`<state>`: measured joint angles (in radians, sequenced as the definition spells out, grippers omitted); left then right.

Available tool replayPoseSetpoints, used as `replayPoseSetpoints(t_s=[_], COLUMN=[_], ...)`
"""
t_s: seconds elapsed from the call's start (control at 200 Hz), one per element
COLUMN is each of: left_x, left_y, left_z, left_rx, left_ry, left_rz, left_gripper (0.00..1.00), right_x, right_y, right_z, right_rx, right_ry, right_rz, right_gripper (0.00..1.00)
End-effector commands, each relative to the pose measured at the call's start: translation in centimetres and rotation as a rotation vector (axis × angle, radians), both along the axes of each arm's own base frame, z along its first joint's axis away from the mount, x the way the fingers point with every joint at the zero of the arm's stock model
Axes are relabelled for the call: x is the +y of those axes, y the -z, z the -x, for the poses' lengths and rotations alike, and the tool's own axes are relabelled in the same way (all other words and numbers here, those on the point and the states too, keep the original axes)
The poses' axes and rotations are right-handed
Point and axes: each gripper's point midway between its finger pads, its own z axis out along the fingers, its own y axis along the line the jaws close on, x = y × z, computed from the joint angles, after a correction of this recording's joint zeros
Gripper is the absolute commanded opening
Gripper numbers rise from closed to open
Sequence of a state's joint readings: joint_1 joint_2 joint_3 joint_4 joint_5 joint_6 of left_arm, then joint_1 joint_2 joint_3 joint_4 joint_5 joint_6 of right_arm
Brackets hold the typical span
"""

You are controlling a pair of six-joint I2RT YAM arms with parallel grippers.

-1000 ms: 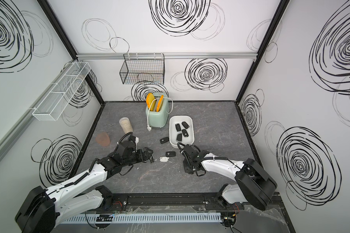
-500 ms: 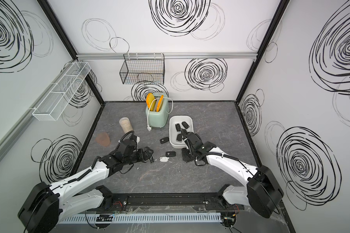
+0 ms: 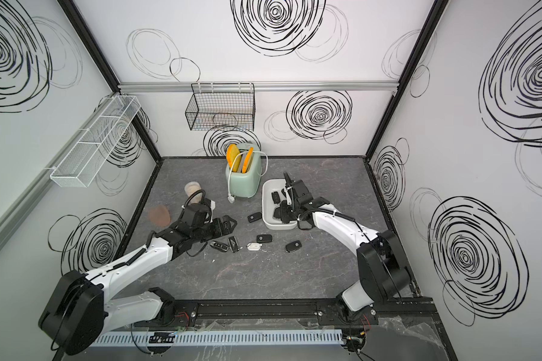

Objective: Place the car key into the storage box
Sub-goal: Pick up the car key from the center of the board, then place the car key in the storage box.

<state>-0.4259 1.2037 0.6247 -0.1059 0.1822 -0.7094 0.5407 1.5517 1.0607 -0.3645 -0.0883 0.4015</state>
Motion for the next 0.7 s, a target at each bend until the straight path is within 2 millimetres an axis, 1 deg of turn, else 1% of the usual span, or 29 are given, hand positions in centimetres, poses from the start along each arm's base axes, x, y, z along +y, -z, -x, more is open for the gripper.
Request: replayPoseSetpoints(t_s=[0.0, 0.21, 0.4, 0.545, 0.695], left_x=[-0.1, 0.5, 1.6, 2.2, 2.4], left_y=[-1.6, -1.2, -0.7, -0.5, -0.4], left_z=[-1.4, -1.1, -0.3, 0.2, 0.6], left_rx=[-0.052, -0.036, -0.021, -0.015, -0.009], left_ry=[0.013, 0.016, -0.003, -0.007, -0.005], left_rz=[0.022, 0.021, 0.021, 0.017, 0.020], left_gripper=[0.98, 0.98, 0.98, 0.98, 0.98], right_x=[2.2, 4.6, 6.1, 6.6, 6.8], right_y=[-1.0, 0.8, 2.8, 4.4, 5.4], right_z=[-2.7, -5.8, -7.6, -8.5, -9.1], right_rx=[-0.058, -0.027, 0.005, 0.034, 0.048], right_ry=[-0.044, -0.069, -0.085, -0.080, -0.060], right_rz=[-0.057, -0.066, -0.066, -0.050, -0.039], right_gripper=[0.28, 0.29, 0.30, 0.30, 0.31])
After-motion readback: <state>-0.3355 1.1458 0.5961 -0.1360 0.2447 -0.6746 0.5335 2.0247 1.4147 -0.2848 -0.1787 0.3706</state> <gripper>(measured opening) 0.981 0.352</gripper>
